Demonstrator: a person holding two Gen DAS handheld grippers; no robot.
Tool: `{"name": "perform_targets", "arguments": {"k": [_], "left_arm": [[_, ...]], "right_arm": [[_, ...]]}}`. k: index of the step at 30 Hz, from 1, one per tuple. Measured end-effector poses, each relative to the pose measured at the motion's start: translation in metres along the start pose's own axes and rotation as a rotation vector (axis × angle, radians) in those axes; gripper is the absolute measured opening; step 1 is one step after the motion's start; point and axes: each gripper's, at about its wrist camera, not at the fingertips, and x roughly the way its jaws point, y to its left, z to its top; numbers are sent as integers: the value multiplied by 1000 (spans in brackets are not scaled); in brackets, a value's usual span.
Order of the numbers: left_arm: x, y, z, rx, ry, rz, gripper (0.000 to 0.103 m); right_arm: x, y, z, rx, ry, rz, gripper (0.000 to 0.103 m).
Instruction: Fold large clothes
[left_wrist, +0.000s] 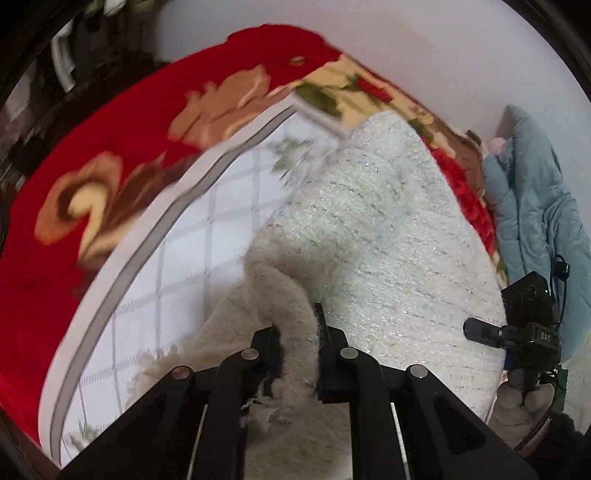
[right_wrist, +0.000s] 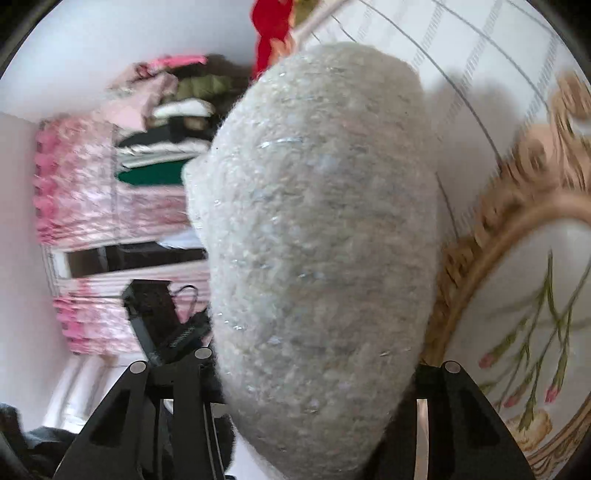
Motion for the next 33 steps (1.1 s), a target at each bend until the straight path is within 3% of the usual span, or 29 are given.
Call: {"name": "perform_targets", "arguments": {"k": [5, 10, 15, 19, 23, 26, 27, 29, 30, 32, 33], "left_arm": [[37, -51, 65, 53, -27, -72, 9], [112, -123, 113, 113, -16, -151, 9], [187, -196, 131, 171, 42, -189, 9], [221, -236, 128, 213, 81, -198, 9], [241, -257, 120, 250, 120, -151, 9], [245, -261, 113, 286, 129, -71, 15], [244, -265, 109, 307, 128, -50, 18], [238, -269, 106, 323, 106, -14, 22], [233, -271, 104, 330, 91, 7, 33], [220, -273, 100, 352, 56, 33, 63], [213, -275, 98, 369, 42, 62, 92]], "right_arm": [[-62, 3, 49, -9, -116, 22, 48], [-156, -30, 104, 23, -250, 0, 48], [-243, -81, 156, 72, -337, -46, 48], [-300, -116, 183, 103, -376, -89, 48], [-342, -147, 208, 142, -371, -120, 52], [-344, -160, 214, 166, -332, -181, 64], [-345, -159, 216, 171, -315, -228, 73], [-346, -152, 215, 174, -295, -308, 79], [-346, -146, 215, 175, -285, -370, 91], [-345, -123, 212, 148, -293, -519, 98], [-345, -113, 208, 118, -296, -606, 100]]}}
